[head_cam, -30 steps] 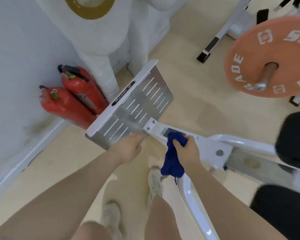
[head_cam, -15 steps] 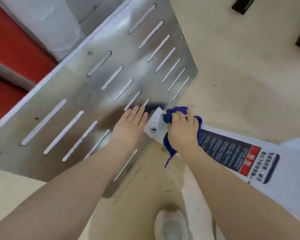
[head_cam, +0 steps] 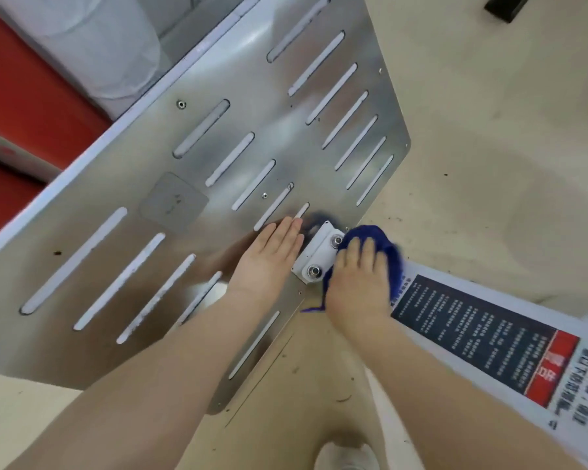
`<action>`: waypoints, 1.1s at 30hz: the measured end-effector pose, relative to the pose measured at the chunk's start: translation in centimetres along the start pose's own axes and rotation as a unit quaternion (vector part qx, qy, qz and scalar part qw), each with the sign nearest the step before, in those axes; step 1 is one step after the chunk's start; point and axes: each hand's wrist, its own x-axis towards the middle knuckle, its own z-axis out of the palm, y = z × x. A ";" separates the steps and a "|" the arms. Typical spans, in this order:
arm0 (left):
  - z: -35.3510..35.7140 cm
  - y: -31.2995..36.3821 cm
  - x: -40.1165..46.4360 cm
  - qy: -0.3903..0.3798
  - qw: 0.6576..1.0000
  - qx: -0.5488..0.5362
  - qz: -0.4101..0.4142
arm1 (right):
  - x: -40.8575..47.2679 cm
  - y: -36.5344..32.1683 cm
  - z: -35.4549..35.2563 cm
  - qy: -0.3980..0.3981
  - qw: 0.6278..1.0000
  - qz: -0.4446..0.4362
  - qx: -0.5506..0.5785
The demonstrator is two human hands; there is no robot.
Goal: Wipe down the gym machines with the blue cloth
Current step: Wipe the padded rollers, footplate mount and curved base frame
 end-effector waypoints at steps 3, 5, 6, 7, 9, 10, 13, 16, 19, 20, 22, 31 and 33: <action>0.0 0.0 0.0 0.009 1.000 0.016 -0.003 | -1.3 -1.0 0.6 0.013 0.997 -0.058 -0.045; 0.0 0.1 -0.2 0.012 1.000 0.018 -0.005 | -0.1 1.2 -0.4 0.057 0.996 -0.042 -0.050; 0.1 0.2 -0.2 0.015 1.000 0.014 -0.009 | 0.6 2.4 -0.9 0.074 0.996 -0.019 -0.036; 0.2 0.4 -0.2 0.022 1.000 0.013 -0.016 | 1.1 3.5 -1.2 0.077 0.997 0.006 -0.019; 0.3 0.6 -0.1 0.032 0.999 0.013 -0.024 | 1.1 3.7 -1.1 0.065 0.997 0.044 -0.013; 0.3 0.8 -0.1 0.031 0.999 0.012 -0.028 | 0.5 2.6 -0.6 0.058 0.997 0.051 -0.029; 0.0 1.2 -0.2 0.022 0.999 -0.007 -0.042 | -2.4 -0.8 0.4 0.021 1.000 -0.004 -0.018; 0.0 1.1 0.0 0.019 0.999 -0.020 -0.040 | -1.3 0.7 -0.1 0.058 0.998 -0.024 0.031; 0.2 1.0 -0.1 0.024 0.999 -0.026 -0.038 | 1.4 4.1 -0.9 0.073 0.995 0.071 0.010; 0.2 1.0 -0.1 0.026 0.998 -0.027 -0.040 | 1.6 4.4 -1.1 0.071 0.994 0.087 0.000; 0.1 1.2 -0.2 0.021 0.998 -0.041 -0.043 | 0.4 2.7 -0.7 0.060 0.996 0.067 -0.018; -0.6 2.9 -0.7 0.026 0.976 -0.207 -0.066 | -1.6 5.7 -2.0 0.045 0.999 -0.007 -0.008; 0.0 3.3 -1.0 0.018 0.951 -0.305 -0.045 | -3.0 5.0 -1.8 0.064 0.998 0.016 0.008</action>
